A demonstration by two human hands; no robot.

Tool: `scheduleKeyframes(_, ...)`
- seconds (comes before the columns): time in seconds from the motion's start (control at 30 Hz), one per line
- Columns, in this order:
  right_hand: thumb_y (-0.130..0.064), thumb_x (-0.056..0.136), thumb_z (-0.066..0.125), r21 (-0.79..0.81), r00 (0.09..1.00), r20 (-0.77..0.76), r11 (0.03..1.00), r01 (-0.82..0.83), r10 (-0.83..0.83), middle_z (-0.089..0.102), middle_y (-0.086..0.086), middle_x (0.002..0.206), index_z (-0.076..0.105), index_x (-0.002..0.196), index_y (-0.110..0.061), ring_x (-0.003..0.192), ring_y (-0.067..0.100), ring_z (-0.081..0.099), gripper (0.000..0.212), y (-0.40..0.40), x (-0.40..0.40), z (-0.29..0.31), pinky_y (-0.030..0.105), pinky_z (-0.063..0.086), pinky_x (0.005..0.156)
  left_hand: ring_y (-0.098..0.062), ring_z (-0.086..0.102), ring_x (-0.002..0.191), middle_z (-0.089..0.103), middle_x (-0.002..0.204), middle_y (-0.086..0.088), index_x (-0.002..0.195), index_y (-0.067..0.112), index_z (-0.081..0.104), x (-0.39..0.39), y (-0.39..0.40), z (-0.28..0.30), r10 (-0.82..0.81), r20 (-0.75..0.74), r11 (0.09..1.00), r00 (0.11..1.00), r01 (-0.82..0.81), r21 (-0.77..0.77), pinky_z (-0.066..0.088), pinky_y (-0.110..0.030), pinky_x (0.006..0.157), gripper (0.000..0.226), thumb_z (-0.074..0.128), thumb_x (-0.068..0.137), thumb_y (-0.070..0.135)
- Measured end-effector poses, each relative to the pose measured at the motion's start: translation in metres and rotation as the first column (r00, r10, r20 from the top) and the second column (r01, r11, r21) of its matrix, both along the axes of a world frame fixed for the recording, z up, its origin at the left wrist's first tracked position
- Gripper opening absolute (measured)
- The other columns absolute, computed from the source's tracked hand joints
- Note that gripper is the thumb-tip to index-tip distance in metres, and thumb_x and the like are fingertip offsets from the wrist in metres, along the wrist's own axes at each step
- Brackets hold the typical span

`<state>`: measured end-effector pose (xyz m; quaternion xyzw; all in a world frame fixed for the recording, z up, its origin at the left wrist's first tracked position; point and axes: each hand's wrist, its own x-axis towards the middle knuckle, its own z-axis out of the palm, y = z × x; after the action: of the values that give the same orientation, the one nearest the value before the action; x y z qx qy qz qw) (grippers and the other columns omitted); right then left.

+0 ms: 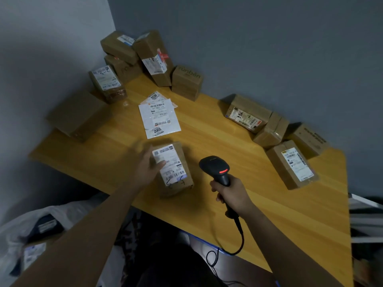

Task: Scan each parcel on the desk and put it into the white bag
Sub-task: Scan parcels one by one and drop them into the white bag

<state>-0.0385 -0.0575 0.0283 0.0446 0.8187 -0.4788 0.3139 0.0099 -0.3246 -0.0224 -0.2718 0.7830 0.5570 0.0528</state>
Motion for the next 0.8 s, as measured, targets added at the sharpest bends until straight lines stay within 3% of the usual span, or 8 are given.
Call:
scheduleKeyframes(0.07,-0.017,0.088,0.066,0.062,0.998,-0.010,0.996,-0.063,0.063,0.067,0.018,0.078,0.063,0.092,-0.006,0.050,0.015,0.058,0.012,0.000,0.007,-0.003,0.029,0.044,0.052,-0.018,0.053,0.122,0.053,0.132,0.002,0.140,0.022,0.042,0.006,0.003,-0.005,-0.032,-0.015,0.999,0.999,0.032,-0.018,0.049,-0.042,0.098,0.054,0.063,0.091,0.015)
scheduleKeyframes(0.23,-0.017,0.089,0.065,0.109,0.989,0.033,0.983,-0.149,0.146,0.066,0.011,0.074,0.063,0.087,-0.011,0.046,0.011,0.056,0.007,-0.008,0.022,-0.012,0.024,0.044,0.050,-0.019,0.041,0.134,0.043,0.146,0.000,0.149,0.022,0.027,0.023,0.009,-0.017,-0.154,0.022,0.988,0.988,0.154,0.009,0.040,-0.048,0.109,0.075,0.060,0.087,-0.002)
scheduleKeyframes(0.33,-0.017,0.089,0.065,0.107,0.987,0.038,0.982,-0.156,0.153,0.066,0.008,0.074,0.061,0.085,-0.016,0.047,0.011,0.057,0.005,-0.013,0.025,-0.017,0.024,0.045,0.051,-0.022,0.030,0.139,0.024,0.155,-0.003,0.153,0.021,0.016,0.032,0.014,-0.020,-0.224,0.092,0.964,0.970,0.234,-0.123,0.036,-0.045,0.110,0.086,0.068,0.085,0.006)
scheduleKeyframes(0.43,-0.017,0.089,0.065,0.105,0.991,0.040,0.986,-0.132,0.129,0.066,0.008,0.075,0.061,0.086,-0.015,0.047,0.011,0.056,0.005,-0.011,0.025,-0.018,0.026,0.045,0.052,-0.032,0.020,0.144,0.009,0.159,-0.009,0.154,0.027,0.007,0.036,0.012,-0.030,-0.283,0.198,0.889,0.938,0.334,-0.312,0.032,-0.053,0.111,0.087,0.064,0.089,0.021)
scheduleKeyframes(0.57,-0.017,0.089,0.066,0.106,0.995,0.013,0.989,-0.100,0.099,0.065,0.011,0.080,0.062,0.091,-0.013,0.048,0.012,0.057,0.006,-0.003,0.020,-0.019,0.025,0.045,0.052,-0.030,0.000,0.148,-0.002,0.162,-0.009,0.154,0.020,0.014,0.014,0.008,-0.013,-0.466,0.322,0.517,0.824,0.549,-0.656,0.022,-0.051,0.116,0.080,0.060,0.089,0.028)
scheduleKeyframes(0.63,-0.016,0.090,0.065,0.084,0.997,0.023,0.994,-0.074,0.072,0.063,0.012,0.081,0.061,0.093,-0.014,0.051,0.014,0.057,0.006,-0.001,0.018,-0.020,0.027,0.045,0.054,-0.029,0.025,0.144,0.029,0.156,-0.013,0.147,0.017,0.039,-0.004,0.004,-0.009,-0.566,0.393,0.178,0.725,0.573,-0.800,0.037,-0.049,0.107,0.093,0.080,0.067,0.039)
scheduleKeyframes(0.7,-0.017,0.091,0.065,0.057,0.999,0.038,0.998,-0.033,0.031,0.062,0.012,0.082,0.061,0.093,-0.015,0.053,0.015,0.058,0.005,-0.001,0.015,-0.022,0.032,0.045,0.058,-0.032,0.042,0.135,0.046,0.146,-0.014,0.141,0.019,0.049,-0.019,0.009,-0.006,-0.617,0.514,-0.118,0.596,0.576,-0.809,0.041,-0.049,0.104,0.093,0.086,0.057,0.030)
scheduleKeyframes(0.8,-0.018,0.091,0.065,0.056,0.999,0.042,0.998,0.033,-0.035,0.061,0.012,0.080,0.061,0.096,-0.013,0.057,0.021,0.057,0.008,0.002,0.011,-0.026,0.035,0.045,0.059,-0.030,0.006,0.149,0.002,0.162,-0.012,0.154,0.025,0.000,-0.046,0.021,0.005,-0.557,0.749,-0.504,0.359,0.570,-0.649,0.010,-0.049,0.118,0.090,0.061,0.090,0.015)
